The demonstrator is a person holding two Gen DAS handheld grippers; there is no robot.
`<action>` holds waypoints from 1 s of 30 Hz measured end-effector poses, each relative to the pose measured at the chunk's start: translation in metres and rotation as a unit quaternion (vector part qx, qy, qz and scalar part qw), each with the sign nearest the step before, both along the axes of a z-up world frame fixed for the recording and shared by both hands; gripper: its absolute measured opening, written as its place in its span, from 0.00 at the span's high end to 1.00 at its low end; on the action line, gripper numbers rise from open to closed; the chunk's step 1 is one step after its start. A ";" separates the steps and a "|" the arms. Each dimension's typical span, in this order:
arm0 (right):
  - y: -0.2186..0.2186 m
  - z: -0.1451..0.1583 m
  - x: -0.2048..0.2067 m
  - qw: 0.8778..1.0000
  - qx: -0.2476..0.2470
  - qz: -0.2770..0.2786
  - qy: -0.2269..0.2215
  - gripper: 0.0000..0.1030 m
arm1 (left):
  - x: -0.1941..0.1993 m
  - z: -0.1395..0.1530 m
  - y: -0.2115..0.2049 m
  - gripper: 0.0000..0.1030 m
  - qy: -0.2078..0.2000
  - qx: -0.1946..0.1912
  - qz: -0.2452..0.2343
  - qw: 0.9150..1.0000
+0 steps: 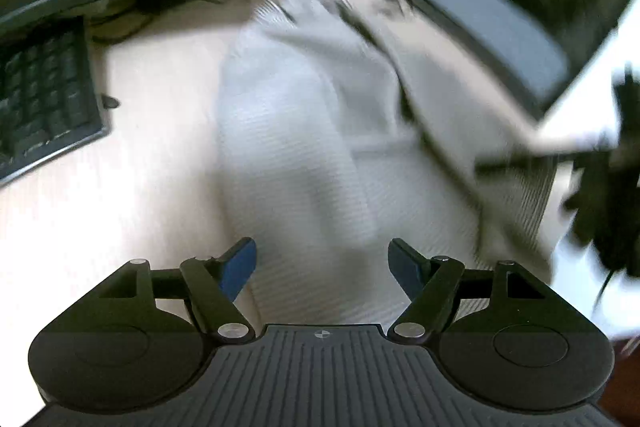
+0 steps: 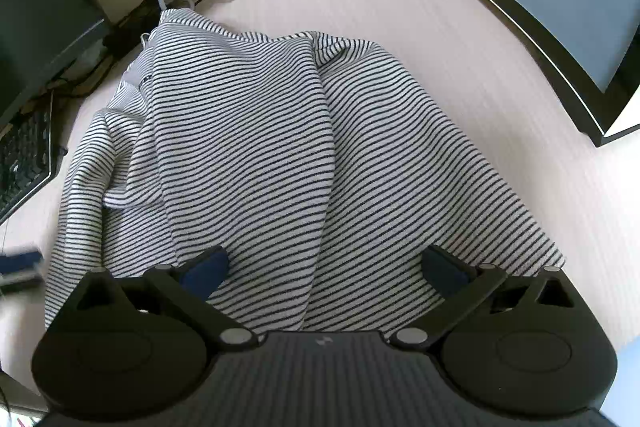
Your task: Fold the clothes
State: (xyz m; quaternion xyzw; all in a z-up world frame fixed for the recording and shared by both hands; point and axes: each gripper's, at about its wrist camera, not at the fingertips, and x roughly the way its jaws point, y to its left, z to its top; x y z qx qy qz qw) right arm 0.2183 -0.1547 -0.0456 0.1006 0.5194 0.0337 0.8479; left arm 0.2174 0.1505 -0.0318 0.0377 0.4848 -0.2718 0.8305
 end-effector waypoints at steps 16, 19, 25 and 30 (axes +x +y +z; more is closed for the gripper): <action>0.010 -0.016 0.042 0.989 -0.054 0.069 -0.115 0.12 | 0.040 0.033 0.009 0.90 -0.145 0.138 0.068 0.977; 0.008 -0.020 0.040 0.989 -0.047 0.076 -0.118 0.10 | 0.077 0.047 0.038 0.90 -0.177 0.178 0.122 0.960; 0.021 -0.006 0.043 0.982 -0.075 0.101 -0.139 0.31 | 0.104 0.048 0.050 0.84 -0.175 0.157 0.155 0.960; 0.049 0.034 0.032 0.964 -0.090 0.166 -0.189 0.56 | 0.059 0.071 0.039 0.33 -0.159 0.004 0.162 0.974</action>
